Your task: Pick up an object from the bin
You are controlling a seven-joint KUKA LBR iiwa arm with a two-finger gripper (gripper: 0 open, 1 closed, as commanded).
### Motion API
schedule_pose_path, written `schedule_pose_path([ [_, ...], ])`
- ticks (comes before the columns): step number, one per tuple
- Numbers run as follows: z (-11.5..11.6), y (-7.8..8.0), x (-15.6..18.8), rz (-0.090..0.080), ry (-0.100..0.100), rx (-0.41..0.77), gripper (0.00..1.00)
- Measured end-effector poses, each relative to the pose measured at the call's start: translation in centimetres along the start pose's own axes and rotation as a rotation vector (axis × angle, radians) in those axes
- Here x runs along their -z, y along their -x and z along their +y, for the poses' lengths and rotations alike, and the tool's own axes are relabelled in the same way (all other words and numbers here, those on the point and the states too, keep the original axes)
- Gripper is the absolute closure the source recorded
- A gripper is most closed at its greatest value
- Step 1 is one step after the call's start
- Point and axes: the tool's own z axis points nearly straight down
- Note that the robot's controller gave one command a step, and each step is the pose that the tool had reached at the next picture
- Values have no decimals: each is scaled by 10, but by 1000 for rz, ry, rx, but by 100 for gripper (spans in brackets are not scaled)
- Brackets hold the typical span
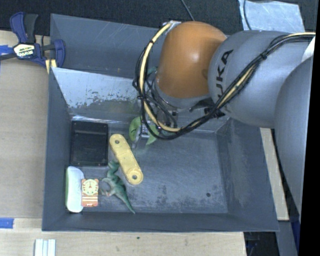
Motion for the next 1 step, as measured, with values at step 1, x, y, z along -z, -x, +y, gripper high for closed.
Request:
schedule_pose_path([
  [1,71,-21,61,-11,20,401,100],
])
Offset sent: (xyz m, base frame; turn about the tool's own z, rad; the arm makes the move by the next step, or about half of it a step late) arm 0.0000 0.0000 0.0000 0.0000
